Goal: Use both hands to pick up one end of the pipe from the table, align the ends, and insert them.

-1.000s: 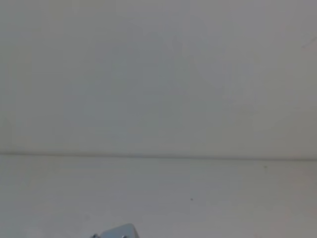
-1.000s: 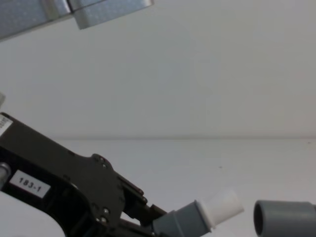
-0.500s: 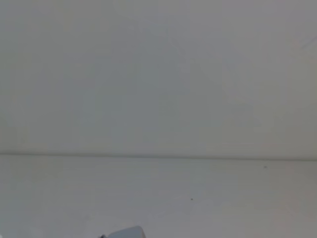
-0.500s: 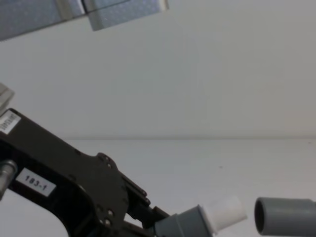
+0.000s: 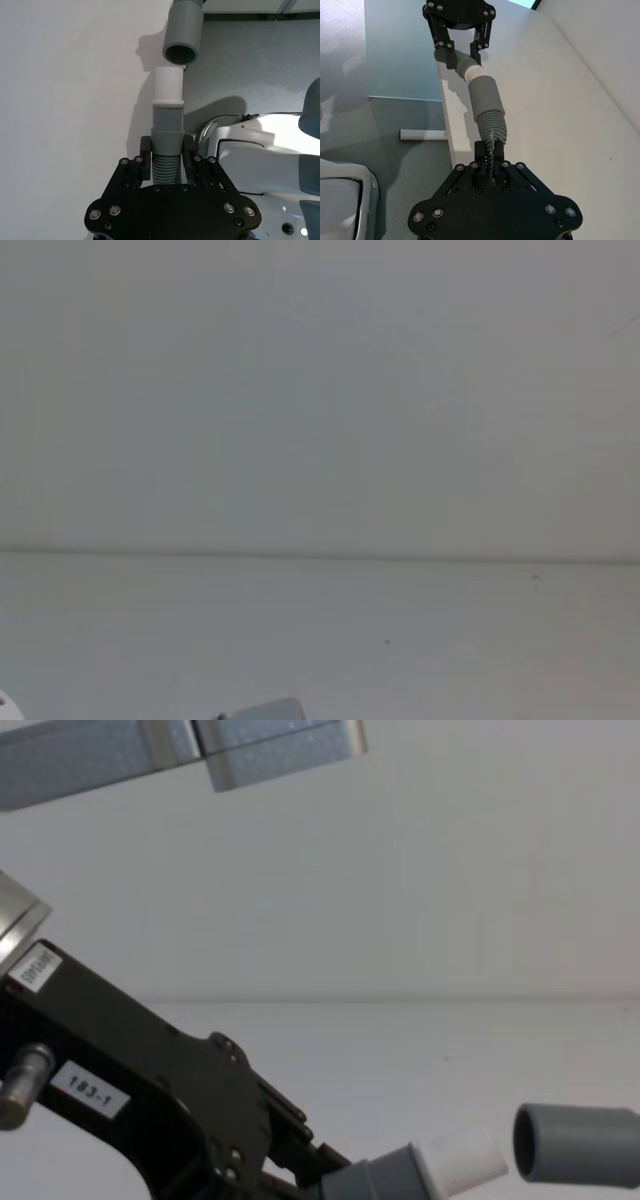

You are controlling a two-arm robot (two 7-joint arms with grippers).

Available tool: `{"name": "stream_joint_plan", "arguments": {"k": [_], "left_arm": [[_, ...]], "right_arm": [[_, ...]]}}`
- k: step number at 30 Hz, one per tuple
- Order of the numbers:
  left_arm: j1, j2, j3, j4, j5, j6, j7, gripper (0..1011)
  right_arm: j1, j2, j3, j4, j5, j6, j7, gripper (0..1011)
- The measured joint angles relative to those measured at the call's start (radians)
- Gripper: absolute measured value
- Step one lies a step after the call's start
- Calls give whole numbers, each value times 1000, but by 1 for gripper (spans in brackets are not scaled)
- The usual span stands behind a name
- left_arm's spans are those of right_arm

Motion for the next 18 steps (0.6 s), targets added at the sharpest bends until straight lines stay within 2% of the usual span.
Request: {"name": "stream_joint_plan", "arguments": {"k": [18], "left_arm": [[-33, -7, 27, 15, 0, 10, -6, 333]], "right_arm": [[24, -6, -25, 12, 0, -7, 12, 69]]}}
